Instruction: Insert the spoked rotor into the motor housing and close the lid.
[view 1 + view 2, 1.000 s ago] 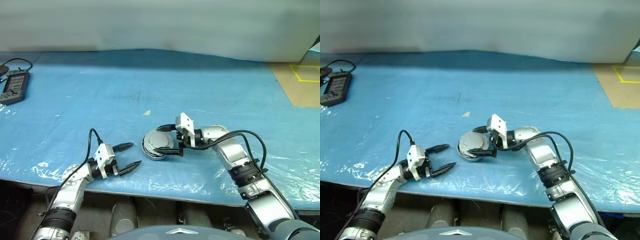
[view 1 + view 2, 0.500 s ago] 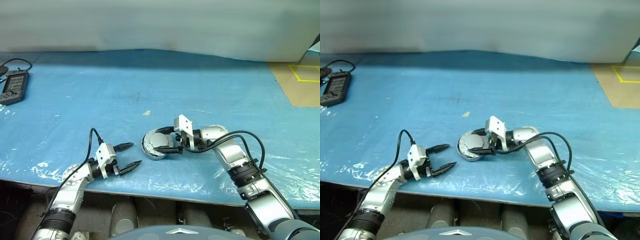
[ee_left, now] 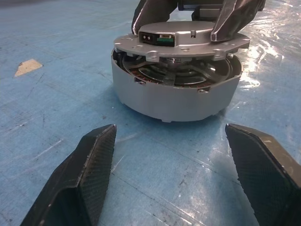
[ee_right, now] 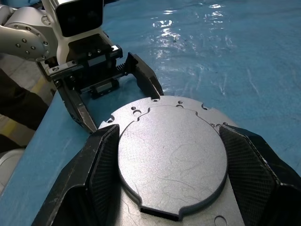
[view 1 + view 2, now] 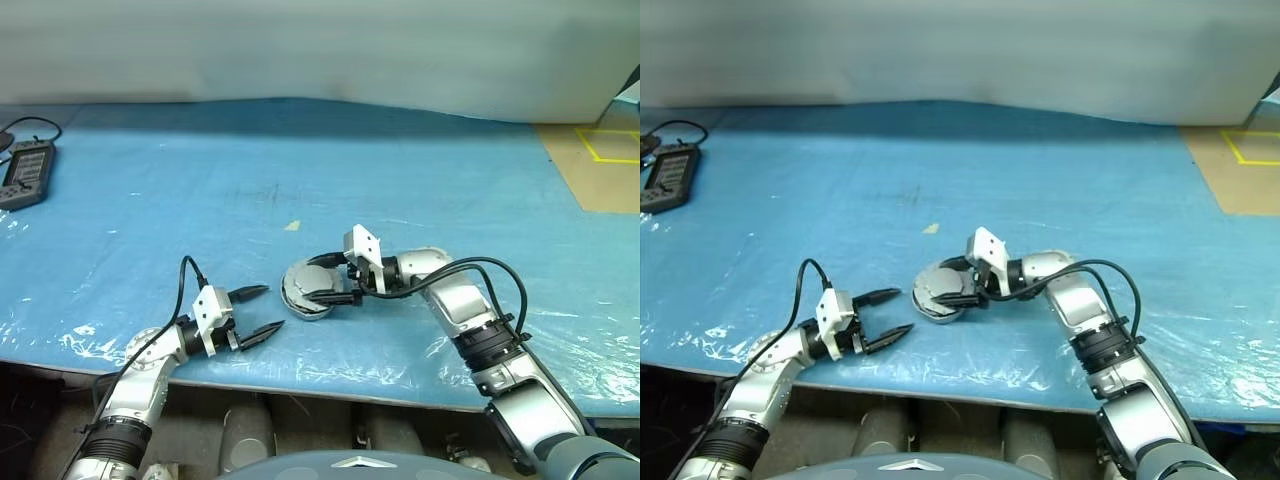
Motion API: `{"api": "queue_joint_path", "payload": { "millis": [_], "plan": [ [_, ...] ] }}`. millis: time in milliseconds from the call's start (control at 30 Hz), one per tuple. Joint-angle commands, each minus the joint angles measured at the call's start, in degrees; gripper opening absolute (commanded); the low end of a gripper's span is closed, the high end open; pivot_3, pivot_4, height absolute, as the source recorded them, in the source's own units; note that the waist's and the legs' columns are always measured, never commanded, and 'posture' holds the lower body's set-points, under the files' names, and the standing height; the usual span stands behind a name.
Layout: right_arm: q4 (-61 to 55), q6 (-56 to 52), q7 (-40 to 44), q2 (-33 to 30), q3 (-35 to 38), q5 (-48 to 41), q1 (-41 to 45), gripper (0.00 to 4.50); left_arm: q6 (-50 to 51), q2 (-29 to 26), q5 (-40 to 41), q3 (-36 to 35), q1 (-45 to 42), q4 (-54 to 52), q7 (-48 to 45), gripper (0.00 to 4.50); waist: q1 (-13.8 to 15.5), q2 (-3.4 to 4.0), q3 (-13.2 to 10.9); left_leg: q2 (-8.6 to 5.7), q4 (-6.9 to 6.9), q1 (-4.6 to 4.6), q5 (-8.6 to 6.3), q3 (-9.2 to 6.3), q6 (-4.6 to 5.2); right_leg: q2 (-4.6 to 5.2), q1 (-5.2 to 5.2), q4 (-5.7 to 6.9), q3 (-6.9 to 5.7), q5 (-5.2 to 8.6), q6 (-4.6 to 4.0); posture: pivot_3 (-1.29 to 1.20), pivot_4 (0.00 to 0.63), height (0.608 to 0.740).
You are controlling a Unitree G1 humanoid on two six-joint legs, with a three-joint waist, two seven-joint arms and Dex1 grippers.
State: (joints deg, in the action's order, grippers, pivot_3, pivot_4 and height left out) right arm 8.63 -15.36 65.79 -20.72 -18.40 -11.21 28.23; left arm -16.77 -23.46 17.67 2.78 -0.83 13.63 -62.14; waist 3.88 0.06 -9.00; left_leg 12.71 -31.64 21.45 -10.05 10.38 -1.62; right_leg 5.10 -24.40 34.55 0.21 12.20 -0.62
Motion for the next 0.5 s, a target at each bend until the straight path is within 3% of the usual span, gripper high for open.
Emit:
{"api": "queue_joint_path", "payload": {
  "millis": [33,500],
  "plan": [
    [-2.7,1.7,-1.6,0.8,-0.3,1.0,1.4,3.26,0.1,-0.3,-0.1,0.2,0.7,-1.7,0.4,3.89,0.0,-0.05,0.0,0.00,0.00,0.00,0.00,0.00,0.00,0.00,0.00,0.00,0.01,0.00,0.00,0.00,0.150,0.740],
    [-3.0,-2.7,-5.5,0.7,-3.1,5.8,2.5,3.26,0.7,-0.5,-0.1,0.3,1.3,-2.3,0.9,3.89,-0.1,-0.06,0.0,0.00,0.00,-0.06,0.00,0.00,-0.01,0.00,0.00,0.08,0.02,0.00,0.00,0.00,0.150,0.740]
  ]
}}
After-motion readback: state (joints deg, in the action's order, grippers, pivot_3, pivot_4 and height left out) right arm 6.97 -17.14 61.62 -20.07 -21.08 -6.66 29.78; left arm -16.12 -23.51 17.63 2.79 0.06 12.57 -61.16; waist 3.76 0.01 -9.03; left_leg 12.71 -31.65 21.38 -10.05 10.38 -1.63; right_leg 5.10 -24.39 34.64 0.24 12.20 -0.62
